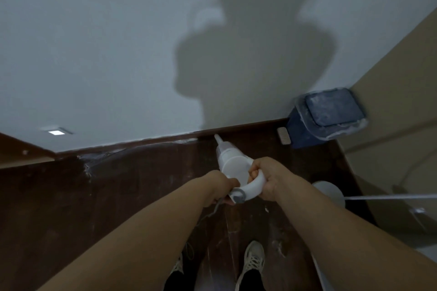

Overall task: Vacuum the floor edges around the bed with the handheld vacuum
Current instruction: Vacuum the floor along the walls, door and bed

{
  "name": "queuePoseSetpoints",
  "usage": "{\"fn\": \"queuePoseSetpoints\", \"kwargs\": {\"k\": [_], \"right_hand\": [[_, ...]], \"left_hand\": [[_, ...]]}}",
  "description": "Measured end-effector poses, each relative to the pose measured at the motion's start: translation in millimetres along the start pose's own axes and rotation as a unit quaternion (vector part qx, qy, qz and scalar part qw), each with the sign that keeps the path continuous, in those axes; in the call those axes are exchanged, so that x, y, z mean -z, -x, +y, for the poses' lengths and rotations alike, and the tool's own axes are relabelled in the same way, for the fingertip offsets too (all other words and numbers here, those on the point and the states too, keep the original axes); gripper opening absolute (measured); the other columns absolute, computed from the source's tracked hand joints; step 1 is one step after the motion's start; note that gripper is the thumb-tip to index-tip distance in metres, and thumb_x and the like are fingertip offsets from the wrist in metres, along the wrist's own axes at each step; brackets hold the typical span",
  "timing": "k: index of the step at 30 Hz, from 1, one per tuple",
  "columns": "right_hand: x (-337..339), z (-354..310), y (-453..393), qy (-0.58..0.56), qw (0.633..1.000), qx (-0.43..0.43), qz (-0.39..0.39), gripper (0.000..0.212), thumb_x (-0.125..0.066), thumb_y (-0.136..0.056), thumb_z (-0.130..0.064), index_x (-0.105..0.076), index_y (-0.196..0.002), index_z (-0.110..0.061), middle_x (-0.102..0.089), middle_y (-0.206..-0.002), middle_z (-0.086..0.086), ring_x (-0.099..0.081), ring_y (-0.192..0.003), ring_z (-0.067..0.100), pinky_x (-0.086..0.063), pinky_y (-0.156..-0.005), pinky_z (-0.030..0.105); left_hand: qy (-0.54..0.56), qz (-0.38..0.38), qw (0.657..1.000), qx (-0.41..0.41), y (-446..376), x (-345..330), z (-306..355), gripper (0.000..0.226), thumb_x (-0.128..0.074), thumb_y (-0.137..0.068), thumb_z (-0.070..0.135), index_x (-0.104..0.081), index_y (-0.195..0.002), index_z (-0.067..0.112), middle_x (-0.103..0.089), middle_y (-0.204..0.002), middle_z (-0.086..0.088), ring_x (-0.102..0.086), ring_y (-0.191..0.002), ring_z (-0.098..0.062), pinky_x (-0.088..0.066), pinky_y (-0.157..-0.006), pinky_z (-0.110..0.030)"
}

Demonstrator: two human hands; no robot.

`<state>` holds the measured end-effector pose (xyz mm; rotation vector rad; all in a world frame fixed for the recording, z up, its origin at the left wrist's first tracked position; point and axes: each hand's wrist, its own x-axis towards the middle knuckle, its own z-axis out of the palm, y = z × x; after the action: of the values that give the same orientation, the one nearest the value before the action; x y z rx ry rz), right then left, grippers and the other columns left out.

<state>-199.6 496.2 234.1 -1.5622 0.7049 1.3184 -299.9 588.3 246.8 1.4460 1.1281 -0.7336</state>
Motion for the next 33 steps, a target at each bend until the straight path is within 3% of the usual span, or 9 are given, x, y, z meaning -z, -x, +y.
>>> {"fn": "queuePoseSetpoints", "kwargs": {"k": [4, 9, 14, 19, 23, 27, 33], "right_hand": [[24.5, -8.4, 0.6, -0.006, 1.000, -0.001, -0.002, 0.048, -0.052, -0.078, 0.002, -0.047, -0.124, -0.011, -0.052, -0.097, 0.013, -0.049, -0.064, 0.015, -0.043, -0.050, 0.026], [31.8, -7.8, -2.6, -0.006, 1.000, -0.003, -0.003, 0.051, -0.052, -0.079, 0.002, -0.047, -0.128, -0.011, -0.053, -0.092, 0.012, -0.048, -0.061, 0.013, -0.044, -0.043, 0.024], [2.3, 3.2, -0.5, 0.000, 1.000, -0.001, 0.004, 0.052, -0.052, -0.075, 0.004, -0.047, -0.125, -0.010, -0.053, -0.097, 0.013, -0.048, -0.062, 0.015, -0.043, -0.052, 0.028], [-54.1, 22.0, 6.3, -0.004, 1.000, 0.008, -0.001, 0.042, -0.051, -0.078, 0.004, -0.047, -0.117, -0.010, -0.054, -0.114, 0.017, -0.049, -0.066, 0.018, -0.043, -0.053, 0.029], [-101.0, 41.4, 7.4, -0.001, 1.000, 0.011, 0.002, 0.053, -0.051, -0.077, 0.006, -0.046, -0.127, -0.011, -0.053, -0.107, 0.018, -0.051, -0.069, 0.021, -0.046, -0.055, 0.031], [-153.2, 65.5, 11.3, -0.001, 1.000, 0.010, -0.014, 0.056, -0.047, -0.077, 0.008, -0.046, -0.130, -0.009, -0.050, -0.101, 0.019, -0.052, -0.075, 0.025, -0.048, -0.058, 0.033], [-197.8, 88.0, 23.5, 0.021, 1.000, -0.007, -0.022, 0.053, -0.046, -0.080, 0.007, -0.046, -0.132, -0.006, -0.047, -0.082, 0.014, -0.047, -0.064, 0.020, -0.048, -0.061, 0.032]], "left_hand": [[-0.020, -0.005, 1.000, 0.000, -12.6, -18.1, 12.4, 0.042, -0.050, -0.097, 0.032, -0.052, -0.120, -0.003, -0.060, -0.076, -0.005, -0.056, -0.059, -0.011, -0.045, -0.049, -0.018], [0.005, -0.013, 1.000, 0.001, -17.6, -26.4, 12.8, 0.033, -0.051, -0.098, 0.028, -0.051, -0.115, 0.000, -0.059, -0.070, -0.004, -0.058, -0.046, -0.008, -0.044, -0.040, -0.017], [-0.005, -0.003, 1.000, 0.003, -27.8, -4.8, -12.0, 0.033, -0.052, -0.095, 0.034, -0.053, -0.107, 0.004, -0.061, -0.078, -0.005, -0.060, -0.066, -0.013, -0.051, -0.071, -0.025], [0.004, 0.003, 1.000, 0.003, -31.2, 39.2, -48.3, 0.029, -0.054, -0.094, 0.035, -0.052, -0.097, 0.006, -0.063, -0.083, -0.007, -0.063, -0.079, -0.019, -0.052, -0.088, -0.034], [-0.010, 0.010, 1.000, 0.001, -26.6, 76.5, -80.2, 0.032, -0.053, -0.095, 0.035, -0.052, -0.105, 0.005, -0.059, -0.083, -0.006, -0.059, -0.074, -0.016, -0.051, -0.081, -0.030], [-0.018, 0.020, 1.000, 0.000, -21.1, 119.3, -116.4, 0.043, -0.053, -0.096, 0.030, -0.052, -0.119, -0.005, -0.056, -0.077, -0.007, -0.055, -0.063, -0.015, -0.046, -0.057, -0.023], [-0.015, 0.026, 0.999, 0.017, -7.0, 151.2, -152.9, 0.045, -0.053, -0.095, 0.030, -0.052, -0.120, -0.007, -0.057, -0.078, -0.008, -0.056, -0.063, -0.016, -0.046, -0.054, -0.022]]}}
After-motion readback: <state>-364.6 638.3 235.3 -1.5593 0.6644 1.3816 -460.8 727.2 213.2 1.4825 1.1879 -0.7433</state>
